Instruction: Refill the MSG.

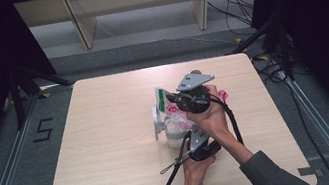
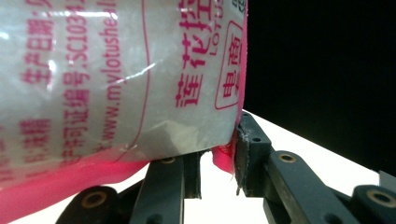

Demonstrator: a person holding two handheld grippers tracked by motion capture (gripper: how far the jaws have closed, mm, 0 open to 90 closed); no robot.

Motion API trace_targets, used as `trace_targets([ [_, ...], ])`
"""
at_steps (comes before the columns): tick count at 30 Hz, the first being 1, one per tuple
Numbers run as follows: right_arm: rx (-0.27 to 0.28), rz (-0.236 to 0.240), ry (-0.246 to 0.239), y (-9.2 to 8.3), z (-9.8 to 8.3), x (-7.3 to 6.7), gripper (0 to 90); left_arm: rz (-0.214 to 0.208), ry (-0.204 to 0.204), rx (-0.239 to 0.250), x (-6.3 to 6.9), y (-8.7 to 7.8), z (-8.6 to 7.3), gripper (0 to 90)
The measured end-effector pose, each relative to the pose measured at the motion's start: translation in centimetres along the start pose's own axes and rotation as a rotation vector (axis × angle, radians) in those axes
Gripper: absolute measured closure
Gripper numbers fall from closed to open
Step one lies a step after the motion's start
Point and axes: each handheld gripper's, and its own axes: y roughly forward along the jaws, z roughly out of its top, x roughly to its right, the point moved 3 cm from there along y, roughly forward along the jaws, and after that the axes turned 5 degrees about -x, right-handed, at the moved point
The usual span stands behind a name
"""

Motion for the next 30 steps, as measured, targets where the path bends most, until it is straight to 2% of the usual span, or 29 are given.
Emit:
trace_targets([
  [3,-0.012,0.003,0.003,0.18,-0.08,-0.09,90.0,-0.009,-0.001,0.011,0.0,0.05,0.05,73.8],
  [5,0.004,-0.003,0.022,0.06,0.09,-0.13,90.0,-0.008,-0.003,0.01,0.01,-0.05,0.13,73.8],
  [8,-0.004,-0.011,-0.006,0.26,0.0,-0.11,90.0,0.0,-0.002,-0.002,-0.11,-0.08,0.03,73.8],
  [9,-0.017,0.002,0.003,0.24,-0.02,-0.18,90.0,-0.006,-0.004,0.004,-0.1,-0.06,0.06,73.8],
  [10,-0.008,0.003,-0.003,0.29,0.03,-0.14,90.0,-0.014,-0.007,0.013,-0.07,-0.03,0.11,73.8],
  [12,-0.003,0.006,0.015,0.13,0.09,-0.12,90.0,-0.015,-0.006,0.01,-0.07,-0.06,0.12,73.8],
  [13,0.011,-0.008,0.002,0.18,0.12,-0.02,90.0,-0.013,-0.006,0.01,-0.08,-0.03,0.08,73.8],
  [14,-0.009,-0.003,0.009,0.1,0.04,-0.08,90.0,-0.012,-0.001,0.006,-0.12,-0.04,0.05,73.8],
  [15,-0.001,-0.002,-0.004,0.35,0.01,-0.16,90.0,-0.027,-0.061,0.058,0.37,0.26,0.21,73.8],
  [16,-0.011,-0.001,-0.022,0.33,0.01,-0.1,90.0,-0.034,-0.075,0.069,0.46,0.31,0.28,73.8],
  [17,-0.01,0.0,-0.012,0.35,0.05,-0.14,90.0,-0.032,-0.075,0.07,0.46,0.3,0.29,73.8],
  [18,0.004,-0.008,-0.01,0.4,0.1,-0.11,90.0,-0.005,0.015,-0.003,-0.21,-0.08,0.04,73.7],
  [19,0.008,-0.008,-0.003,0.39,0.12,-0.1,90.0,0.005,0.0,0.002,-0.19,-0.05,0.02,73.8],
  [20,0.003,-0.004,0.004,0.38,0.09,-0.12,90.0,-0.009,-0.005,0.006,-0.23,-0.01,0.0,73.8],
  [21,-0.007,0.005,0.0,0.44,0.03,-0.09,90.0,-0.028,-0.065,0.057,0.25,0.29,0.15,73.8],
  [22,-0.011,0.003,-0.003,0.56,-0.02,-0.11,90.0,-0.034,-0.079,0.072,0.37,0.4,0.2,73.8],
  [24,-0.013,-0.009,-0.003,0.74,-0.05,-0.22,90.0,-0.036,-0.08,0.076,0.38,0.37,0.22,73.7],
  [26,-0.025,0.004,0.005,0.76,-0.03,-0.23,90.0,-0.038,-0.081,0.075,0.37,0.35,0.23,73.7],
  [27,-0.029,0.003,0.016,0.68,-0.03,-0.27,90.0,-0.037,-0.079,0.071,0.37,0.3,0.23,73.7],
  [28,-0.028,0.006,-0.004,0.65,0.01,-0.14,90.0,-0.036,-0.079,0.071,0.39,0.29,0.24,73.7],
  [29,-0.019,0.004,0.006,0.62,0.05,-0.19,90.0,-0.013,0.021,-0.016,-0.33,-0.24,0.01,73.8],
  [30,-0.012,-0.001,0.01,0.51,0.11,-0.09,90.0,-0.013,0.021,-0.016,-0.33,-0.24,0.01,73.8],
])
